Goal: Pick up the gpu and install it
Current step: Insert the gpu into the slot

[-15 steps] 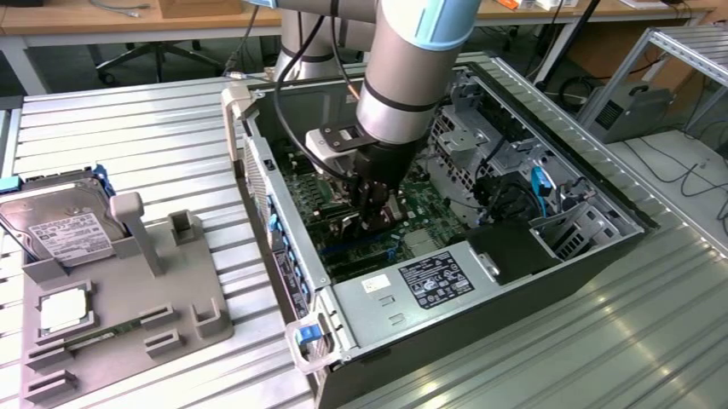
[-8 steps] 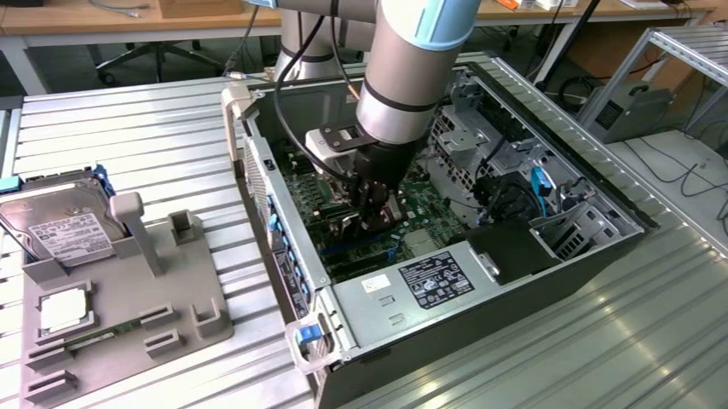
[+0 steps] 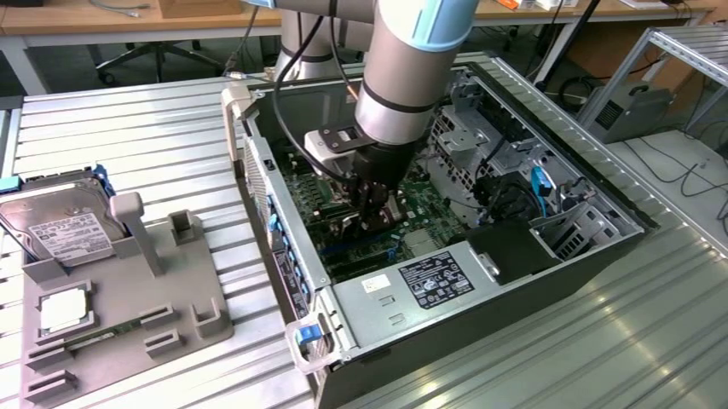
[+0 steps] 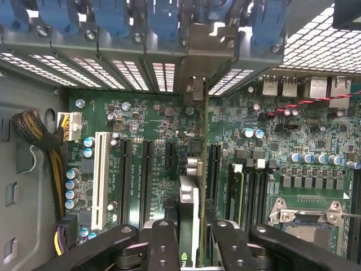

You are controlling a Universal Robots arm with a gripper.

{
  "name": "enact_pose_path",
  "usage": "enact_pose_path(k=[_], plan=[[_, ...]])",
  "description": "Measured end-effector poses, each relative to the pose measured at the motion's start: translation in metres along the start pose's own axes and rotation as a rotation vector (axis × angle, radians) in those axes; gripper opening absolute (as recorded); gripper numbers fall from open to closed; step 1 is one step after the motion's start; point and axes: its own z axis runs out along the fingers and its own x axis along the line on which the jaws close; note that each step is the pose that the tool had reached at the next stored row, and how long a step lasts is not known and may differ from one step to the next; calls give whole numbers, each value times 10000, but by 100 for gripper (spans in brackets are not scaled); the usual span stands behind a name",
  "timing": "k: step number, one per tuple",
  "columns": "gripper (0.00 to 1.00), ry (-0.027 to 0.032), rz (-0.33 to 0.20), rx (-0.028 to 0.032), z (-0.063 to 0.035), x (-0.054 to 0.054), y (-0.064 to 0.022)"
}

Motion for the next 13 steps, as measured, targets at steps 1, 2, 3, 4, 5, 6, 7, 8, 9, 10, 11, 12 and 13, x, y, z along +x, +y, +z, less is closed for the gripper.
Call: enact_pose_path(k=[1,2,3,4,5,6,7,8,9,10,11,12,13], plan=[[27,0,1,-1,0,0,-5],[27,1,1,-2,-1,1,-8],[27,3,0,-1,-2,1,-11],[27,4,0,7,-2,1,-11],[27,5,-2,16,-1,0,-10],[27,5,-3,28,-1,0,-6],[27,8,-5,56,0,0,4],[27,8,-5,75,1,-1,9],[27,10,-4,90,3,-1,11],[27,10,-4,94,4,0,11],[27,10,-4,93,4,0,9],[27,11,-2,94,5,0,6],[27,11,-1,95,5,0,5]])
